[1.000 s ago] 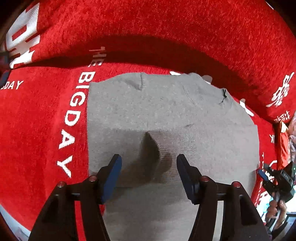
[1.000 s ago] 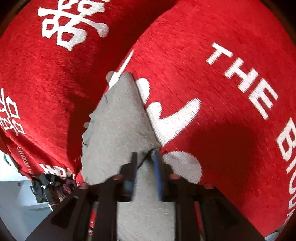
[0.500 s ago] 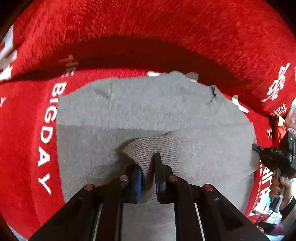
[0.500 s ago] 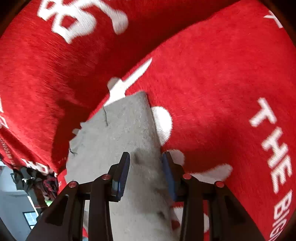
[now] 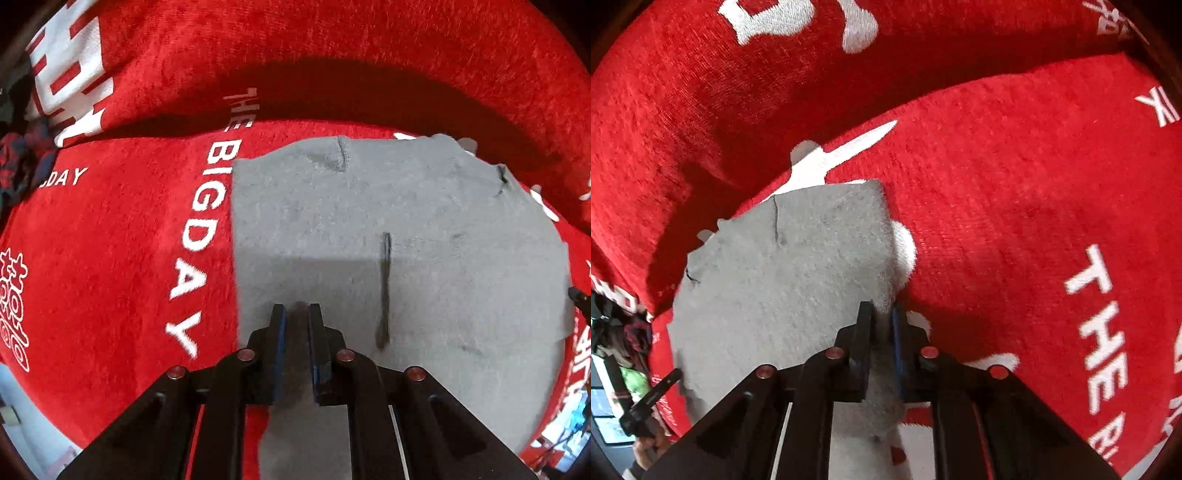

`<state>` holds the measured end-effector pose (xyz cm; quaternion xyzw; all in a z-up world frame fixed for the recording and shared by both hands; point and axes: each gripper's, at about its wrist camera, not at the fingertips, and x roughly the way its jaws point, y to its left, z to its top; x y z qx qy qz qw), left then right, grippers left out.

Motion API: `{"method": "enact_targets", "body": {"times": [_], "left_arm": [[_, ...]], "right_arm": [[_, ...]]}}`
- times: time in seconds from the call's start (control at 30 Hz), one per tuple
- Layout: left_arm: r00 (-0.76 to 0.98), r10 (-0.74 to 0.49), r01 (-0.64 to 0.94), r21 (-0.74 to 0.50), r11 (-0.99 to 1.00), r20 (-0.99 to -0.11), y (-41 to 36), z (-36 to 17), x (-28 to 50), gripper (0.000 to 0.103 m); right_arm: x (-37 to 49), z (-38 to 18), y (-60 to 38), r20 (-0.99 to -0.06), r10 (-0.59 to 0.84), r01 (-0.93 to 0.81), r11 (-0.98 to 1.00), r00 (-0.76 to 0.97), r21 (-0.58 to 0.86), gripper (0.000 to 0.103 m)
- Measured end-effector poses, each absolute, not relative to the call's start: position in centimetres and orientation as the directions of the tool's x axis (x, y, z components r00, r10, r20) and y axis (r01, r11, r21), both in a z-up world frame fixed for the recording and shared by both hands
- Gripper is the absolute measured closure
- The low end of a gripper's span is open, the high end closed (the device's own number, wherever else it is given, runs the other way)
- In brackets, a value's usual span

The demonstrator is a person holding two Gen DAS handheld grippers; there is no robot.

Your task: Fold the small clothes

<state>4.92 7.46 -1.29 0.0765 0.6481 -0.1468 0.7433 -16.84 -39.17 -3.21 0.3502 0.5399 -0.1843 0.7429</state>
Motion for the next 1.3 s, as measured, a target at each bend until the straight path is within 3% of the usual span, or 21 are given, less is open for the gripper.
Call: {"method": "enact_targets", "body": {"times": [0.1,0.17,0.2,0.23,0.4,0.57,0.6,0.63,0.93,1.07,1.1,1.13,1.17,1.2,1.23,1.27,1.3], "left_arm": [[0.088,-0.182,0.331,-0.144,0.933,-0.979,7.4,-0.6,4.8,0.089],[0.067,-0.210,0.341,-0.175,0.924,-0.975,6.4,-0.6,4.4,0.089],[0.052,-0.217,0.348,-0.186,0.919,-0.975,5.8,-0.8,4.1,0.089],[0.047,-0.216,0.352,-0.187,0.917,-0.975,4.9,-1.0,3.9,0.089],[0.026,-0.239,0.375,-0.213,0.902,-0.971,2.4,-1.4,2.4,0.089],[0.017,-0.235,0.402,-0.209,0.891,-0.972,1.6,-1.6,1.5,0.089],[0.017,-0.231,0.406,-0.204,0.891,-0.973,1.6,-1.7,1.5,0.089],[0.018,-0.224,0.407,-0.198,0.892,-0.974,1.6,-1.8,1.4,0.089],[0.036,-0.185,0.363,-0.160,0.918,-0.982,2.7,-2.1,0.9,0.089],[0.059,-0.168,0.355,-0.137,0.925,-0.984,3.6,-1.8,0.4,0.089],[0.065,-0.157,0.347,-0.125,0.930,-0.986,3.8,-1.8,0.3,0.089],[0.066,-0.144,0.337,-0.114,0.934,-0.987,4.2,-1.9,0.3,0.089],[0.059,-0.141,0.328,-0.114,0.938,-0.988,4.5,-2.1,0.4,0.084],[0.055,-0.144,0.318,-0.119,0.941,-0.988,4.8,-2.2,0.4,0.069],[0.058,-0.146,0.305,-0.122,0.945,-0.988,5.2,-2.2,0.3,0.020],[0.078,-0.142,0.294,-0.113,0.949,-0.987,5.5,-2.0,0.2,0.000],[0.111,-0.141,0.295,-0.103,0.950,-0.984,5.8,-1.5,0.1,0.000]], "right_arm": [[-18.6,-1.8,-38.7,-0.909,0.139,0.663,0.643,0.392,0.384,0.088],[-19.7,-1.4,-38.0,-0.892,0.174,0.660,0.617,0.417,0.428,0.075],[-20.3,-1.2,-37.3,-0.880,0.196,0.656,0.602,0.432,0.456,0.062],[-20.7,-1.2,-36.9,-0.872,0.212,0.654,0.590,0.441,0.474,0.060],[-22.3,-3.0,-35.4,-0.799,0.317,0.680,0.419,0.511,0.601,0.060],[-22.8,-4.9,-35.2,-0.794,0.319,0.733,0.313,0.518,0.604,0.061],[-23.0,-5.0,-35.3,-0.793,0.311,0.738,0.300,0.524,0.605,0.074],[-22.9,-5.0,-35.4,-0.801,0.296,0.743,0.306,0.520,0.595,0.097],[-22.0,-4.4,-35.1,-0.878,0.233,0.766,0.429,0.419,0.480,0.094],[-21.0,-3.1,-32.9,-0.824,0.319,0.690,0.450,0.468,0.566,0.090],[-20.4,-2.9,-31.8,-0.803,0.358,0.659,0.458,0.477,0.596,0.084],[-20.0,-2.9,-31.0,-0.791,0.382,0.642,0.463,0.478,0.611,0.070],[-19.1,-3.0,-29.6,-0.772,0.420,0.618,0.464,0.478,0.635,0.064],[-18.3,-3.2,-28.1,-0.749,0.459,0.595,0.458,0.478,0.660,0.061],[-17.3,-3.6,-26.6,-0.722,0.500,0.573,0.445,0.479,0.688,0.061],[-16.5,-4.0,-25.3,-0.701,0.528,0.560,0.431,0.479,0.708,0.061],[-15.6,-4.4,-23.9,-0.679,0.554,0.550,0.412,0.481,0.726,0.061]]}}
